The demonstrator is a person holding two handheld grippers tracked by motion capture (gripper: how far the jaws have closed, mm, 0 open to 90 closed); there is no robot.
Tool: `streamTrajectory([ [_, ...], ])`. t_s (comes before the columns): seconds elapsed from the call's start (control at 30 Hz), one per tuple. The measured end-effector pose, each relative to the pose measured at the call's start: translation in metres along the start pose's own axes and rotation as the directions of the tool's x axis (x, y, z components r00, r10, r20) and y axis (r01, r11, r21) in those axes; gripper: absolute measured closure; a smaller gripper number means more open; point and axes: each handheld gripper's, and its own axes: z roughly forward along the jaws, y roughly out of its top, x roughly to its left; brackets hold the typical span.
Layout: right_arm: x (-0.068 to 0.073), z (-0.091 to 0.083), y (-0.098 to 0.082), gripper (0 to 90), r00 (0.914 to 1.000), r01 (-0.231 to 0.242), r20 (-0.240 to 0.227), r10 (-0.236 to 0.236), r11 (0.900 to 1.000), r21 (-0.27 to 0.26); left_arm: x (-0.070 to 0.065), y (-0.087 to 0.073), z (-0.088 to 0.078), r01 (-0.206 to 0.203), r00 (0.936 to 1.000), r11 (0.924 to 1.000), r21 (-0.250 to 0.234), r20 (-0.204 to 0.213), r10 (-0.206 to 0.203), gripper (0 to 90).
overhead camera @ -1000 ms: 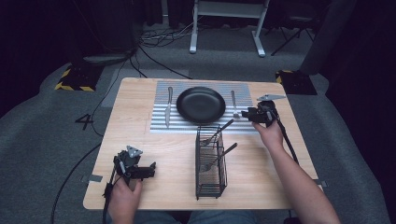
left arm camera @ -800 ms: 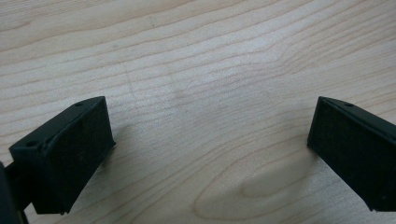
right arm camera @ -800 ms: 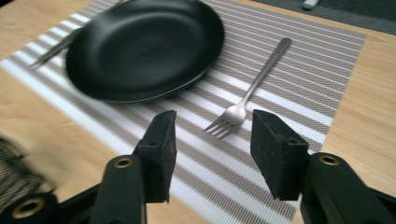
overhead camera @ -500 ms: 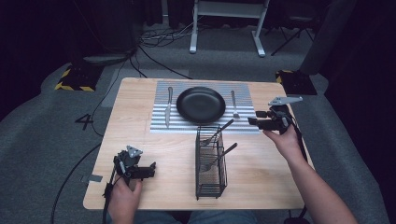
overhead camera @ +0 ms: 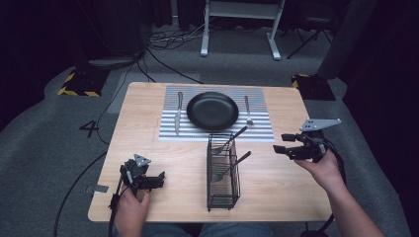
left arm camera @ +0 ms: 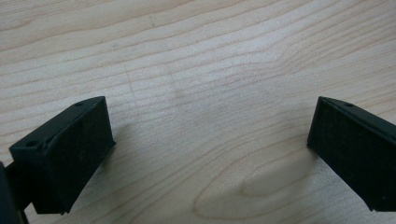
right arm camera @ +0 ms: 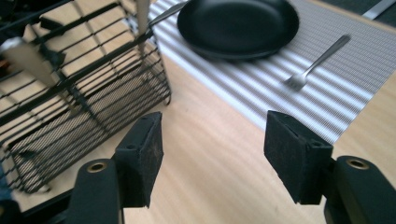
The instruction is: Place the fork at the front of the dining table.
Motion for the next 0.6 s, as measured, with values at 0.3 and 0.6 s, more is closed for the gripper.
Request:
streamTrajectory([
  [0.3, 0.015, -0.015, -0.027, 35.1, 0.9999, -0.01, -0.009, 0.01, 0.999, 0.035, 0.0, 0.0, 0.0, 0.0, 1.0, 1.0, 0.0, 0.0, 0.0, 0.2],
  [0.6, 0.021, -0.019, -0.053, 35.2, 0.9989, -0.02, 0.042, 0.018, 0.998, 0.054, 0.0, 0.0, 0.0, 0.0, 1.0, 1.0, 0.0, 0.0, 0.0, 0.2],
])
